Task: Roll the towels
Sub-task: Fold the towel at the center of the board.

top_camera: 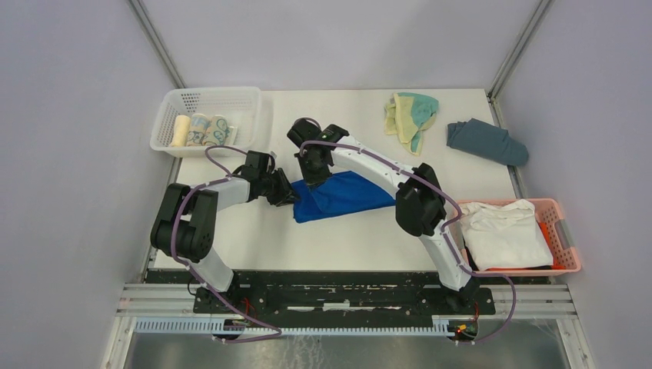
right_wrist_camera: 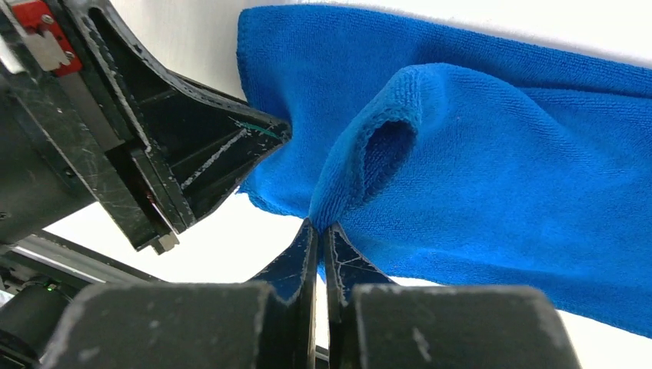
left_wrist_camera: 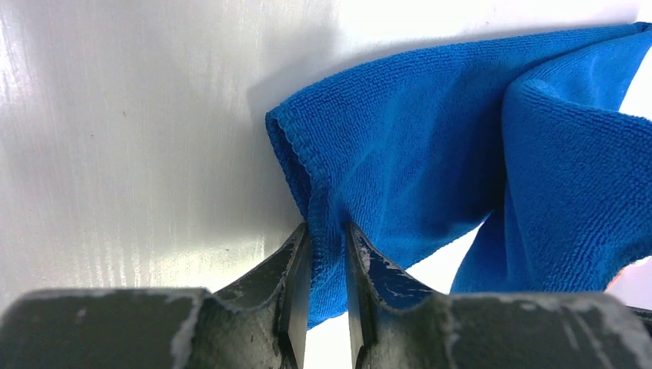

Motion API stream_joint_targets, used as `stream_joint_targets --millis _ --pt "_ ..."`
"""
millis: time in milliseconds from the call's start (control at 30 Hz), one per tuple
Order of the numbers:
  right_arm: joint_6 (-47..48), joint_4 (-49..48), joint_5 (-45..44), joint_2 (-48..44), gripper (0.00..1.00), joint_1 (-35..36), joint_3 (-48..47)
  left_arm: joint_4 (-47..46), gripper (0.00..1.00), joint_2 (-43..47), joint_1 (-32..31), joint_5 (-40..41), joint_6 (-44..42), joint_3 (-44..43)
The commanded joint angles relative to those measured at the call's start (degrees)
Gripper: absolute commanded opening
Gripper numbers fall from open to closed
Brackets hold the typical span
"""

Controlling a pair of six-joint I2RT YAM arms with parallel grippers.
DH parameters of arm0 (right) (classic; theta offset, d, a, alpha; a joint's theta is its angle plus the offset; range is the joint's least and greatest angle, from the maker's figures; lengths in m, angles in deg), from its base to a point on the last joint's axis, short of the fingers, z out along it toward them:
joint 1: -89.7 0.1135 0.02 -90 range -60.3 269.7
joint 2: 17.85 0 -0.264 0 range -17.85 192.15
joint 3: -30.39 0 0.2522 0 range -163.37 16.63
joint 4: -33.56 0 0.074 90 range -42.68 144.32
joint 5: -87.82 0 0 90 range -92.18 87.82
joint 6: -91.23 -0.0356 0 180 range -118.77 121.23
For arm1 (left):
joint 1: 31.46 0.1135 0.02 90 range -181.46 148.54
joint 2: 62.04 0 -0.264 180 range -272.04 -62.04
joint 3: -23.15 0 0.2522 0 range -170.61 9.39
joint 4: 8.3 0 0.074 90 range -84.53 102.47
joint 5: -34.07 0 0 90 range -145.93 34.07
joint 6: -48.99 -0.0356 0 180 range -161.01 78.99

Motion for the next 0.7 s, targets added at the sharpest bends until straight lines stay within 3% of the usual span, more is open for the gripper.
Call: stream_joint_targets --millis 0,667 --pt "-1.89 -3.04 0.82 -0.71 0.08 0.32 -1.12 -0.52 0.29 0.27 -0.39 1.74 0.7 0.74" --pt "-4.09 -6.33 2.31 -5.62 0.08 0.43 2.71 0.25 0.28 0.13 -0.7 2.35 0.26 0.48"
